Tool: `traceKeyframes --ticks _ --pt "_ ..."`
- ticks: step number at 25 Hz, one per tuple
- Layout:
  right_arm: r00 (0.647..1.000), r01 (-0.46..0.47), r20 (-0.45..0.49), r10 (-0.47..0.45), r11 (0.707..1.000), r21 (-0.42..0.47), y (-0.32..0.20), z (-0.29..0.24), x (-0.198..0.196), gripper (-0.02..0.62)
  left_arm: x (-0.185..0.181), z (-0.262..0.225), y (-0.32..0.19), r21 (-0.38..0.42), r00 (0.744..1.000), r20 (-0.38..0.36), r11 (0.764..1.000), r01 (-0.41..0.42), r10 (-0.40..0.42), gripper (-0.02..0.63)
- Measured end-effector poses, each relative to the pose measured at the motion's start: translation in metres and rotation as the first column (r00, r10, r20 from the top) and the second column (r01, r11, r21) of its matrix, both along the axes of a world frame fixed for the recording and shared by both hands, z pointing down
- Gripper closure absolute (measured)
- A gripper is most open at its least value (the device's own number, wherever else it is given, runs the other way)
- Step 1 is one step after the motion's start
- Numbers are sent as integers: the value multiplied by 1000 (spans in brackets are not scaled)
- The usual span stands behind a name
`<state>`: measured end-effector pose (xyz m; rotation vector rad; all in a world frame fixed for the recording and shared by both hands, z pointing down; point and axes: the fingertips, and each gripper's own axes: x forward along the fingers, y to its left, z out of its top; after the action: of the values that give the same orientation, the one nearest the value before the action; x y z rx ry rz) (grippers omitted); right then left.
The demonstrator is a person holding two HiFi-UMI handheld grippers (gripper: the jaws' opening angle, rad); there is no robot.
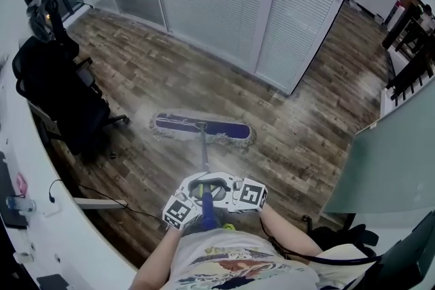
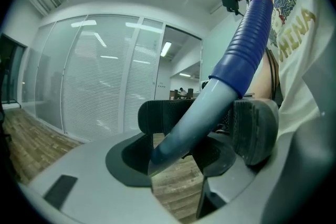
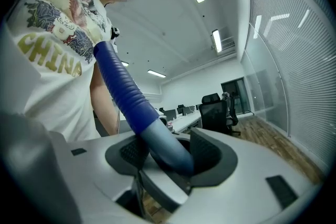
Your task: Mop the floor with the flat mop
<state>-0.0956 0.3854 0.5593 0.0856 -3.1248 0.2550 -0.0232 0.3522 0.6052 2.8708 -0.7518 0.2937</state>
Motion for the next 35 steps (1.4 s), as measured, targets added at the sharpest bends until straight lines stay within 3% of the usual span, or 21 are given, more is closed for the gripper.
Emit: traceKeyframes --ticks 18,28,35 --pt "999 10 -37 -10 1000 0 -237 -7 -90 371 -89 -8 -238 -7 1000 -27 1000 6 -6 413" --pt "999 38 -37 -37 999 19 -347 -3 -97 370 -97 -6 -350 -2 999 -30 1000 29 -29 413" --pt "998 55 -17 -55 998 19 -460 -7 -85 368 -86 -7 -463 -9 999 -9 999 45 -46 413"
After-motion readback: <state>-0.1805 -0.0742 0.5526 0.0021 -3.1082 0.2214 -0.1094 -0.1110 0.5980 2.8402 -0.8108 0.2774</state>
